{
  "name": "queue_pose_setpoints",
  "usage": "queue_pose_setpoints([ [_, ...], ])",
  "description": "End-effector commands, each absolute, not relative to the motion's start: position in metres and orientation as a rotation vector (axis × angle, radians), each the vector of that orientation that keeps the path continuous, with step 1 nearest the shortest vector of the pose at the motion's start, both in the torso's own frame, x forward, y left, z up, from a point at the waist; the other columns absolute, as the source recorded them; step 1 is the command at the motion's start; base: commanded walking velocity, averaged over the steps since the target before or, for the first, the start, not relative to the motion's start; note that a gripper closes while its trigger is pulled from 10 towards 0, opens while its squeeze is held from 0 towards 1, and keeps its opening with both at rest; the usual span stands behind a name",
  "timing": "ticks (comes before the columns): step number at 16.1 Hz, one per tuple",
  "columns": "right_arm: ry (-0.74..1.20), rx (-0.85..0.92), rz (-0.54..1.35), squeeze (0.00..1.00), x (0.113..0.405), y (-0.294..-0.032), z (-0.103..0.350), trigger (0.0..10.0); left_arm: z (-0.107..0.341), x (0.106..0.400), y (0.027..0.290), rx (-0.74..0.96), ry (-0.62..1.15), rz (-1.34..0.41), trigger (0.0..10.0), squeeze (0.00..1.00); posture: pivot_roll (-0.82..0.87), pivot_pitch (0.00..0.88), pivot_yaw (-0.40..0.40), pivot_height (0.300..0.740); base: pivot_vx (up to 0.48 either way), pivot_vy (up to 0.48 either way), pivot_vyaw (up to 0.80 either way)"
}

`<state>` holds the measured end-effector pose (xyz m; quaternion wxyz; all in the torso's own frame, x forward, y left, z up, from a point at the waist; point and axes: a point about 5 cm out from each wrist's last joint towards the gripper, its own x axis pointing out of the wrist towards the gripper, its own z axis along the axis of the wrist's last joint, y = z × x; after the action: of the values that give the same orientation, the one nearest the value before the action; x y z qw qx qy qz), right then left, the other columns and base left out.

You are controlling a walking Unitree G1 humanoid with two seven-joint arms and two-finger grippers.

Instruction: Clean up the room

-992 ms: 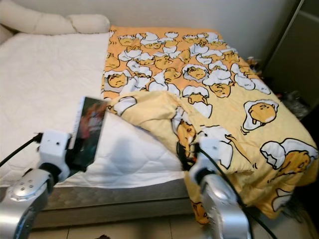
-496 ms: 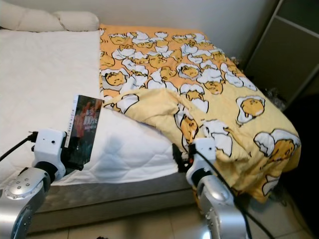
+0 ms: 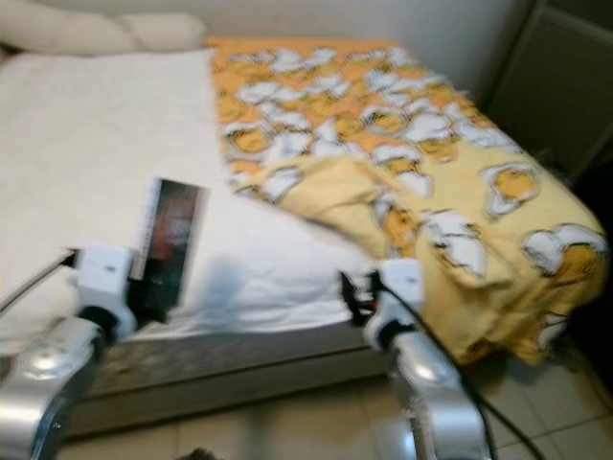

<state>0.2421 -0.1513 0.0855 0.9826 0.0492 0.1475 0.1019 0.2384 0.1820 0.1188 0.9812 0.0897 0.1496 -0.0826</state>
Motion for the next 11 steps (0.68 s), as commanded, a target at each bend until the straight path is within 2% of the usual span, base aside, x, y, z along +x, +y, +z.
queue_pose_setpoints([
  [1,0.286,0.103,0.211,0.00,0.2442,-0.1487,0.0882,10.0,0.1274,0.2416,0.1838,0.196,0.255,-0.160,10.0,0.00,-0.05,0.000,-0.058,0.740,0.000,0.341,0.00],
  [11,0.290,0.100,0.221,0.00,0.2431,-0.1459,0.0882,10.0,0.1277,0.2409,0.1840,0.202,0.257,-0.168,10.0,0.00,-0.05,0.000,-0.051,0.740,0.000,0.342,0.00],
])
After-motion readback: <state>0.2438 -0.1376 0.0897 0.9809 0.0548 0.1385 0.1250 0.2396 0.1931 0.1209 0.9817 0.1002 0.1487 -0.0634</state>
